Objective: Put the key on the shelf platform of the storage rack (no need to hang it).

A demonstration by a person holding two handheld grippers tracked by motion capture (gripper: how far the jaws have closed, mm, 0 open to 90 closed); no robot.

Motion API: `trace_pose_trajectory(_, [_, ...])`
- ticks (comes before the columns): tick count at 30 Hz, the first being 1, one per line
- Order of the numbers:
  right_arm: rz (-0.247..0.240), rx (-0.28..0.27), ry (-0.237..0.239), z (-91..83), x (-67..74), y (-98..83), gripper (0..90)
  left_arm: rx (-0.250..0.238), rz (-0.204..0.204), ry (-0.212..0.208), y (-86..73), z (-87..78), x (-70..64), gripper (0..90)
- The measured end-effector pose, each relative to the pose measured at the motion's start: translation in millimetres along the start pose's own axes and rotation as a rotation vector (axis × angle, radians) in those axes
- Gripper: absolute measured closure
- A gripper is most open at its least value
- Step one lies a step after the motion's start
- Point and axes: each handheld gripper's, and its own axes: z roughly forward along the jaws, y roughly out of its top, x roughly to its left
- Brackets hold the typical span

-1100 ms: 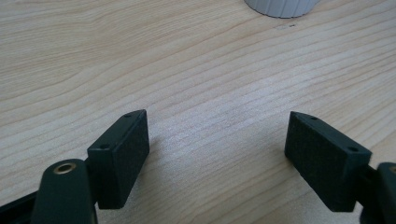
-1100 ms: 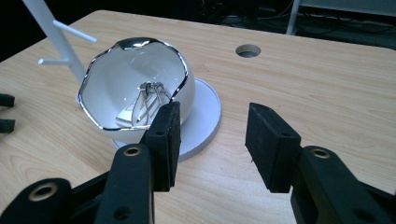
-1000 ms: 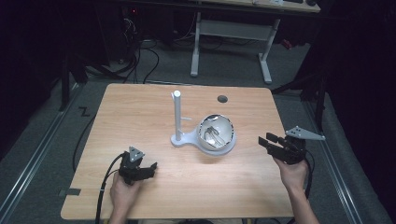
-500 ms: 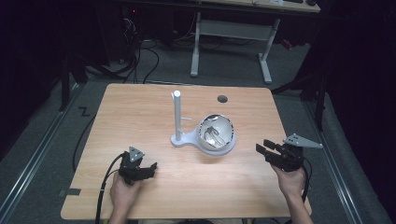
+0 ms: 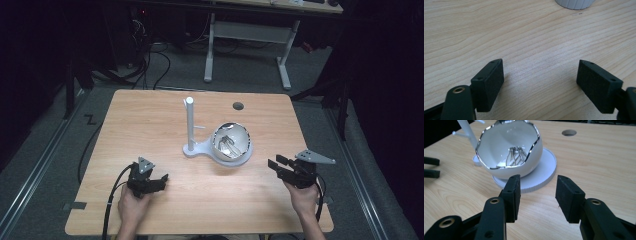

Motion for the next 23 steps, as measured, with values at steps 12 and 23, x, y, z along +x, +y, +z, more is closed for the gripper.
trace_pose_trajectory(12, [-0.070,0.190,-0.093,55.3,4.0,-47.5,52.9,0.000,0.000,0.000,0.0,0.0,0.0,22.3])
trace_pose_trajectory(23, [-0.117,0.193,-0.109,58.7,8.8,-50.0,45.0,0.001,0.002,0.002,-0.1,-0.2,-0.3,22.2])
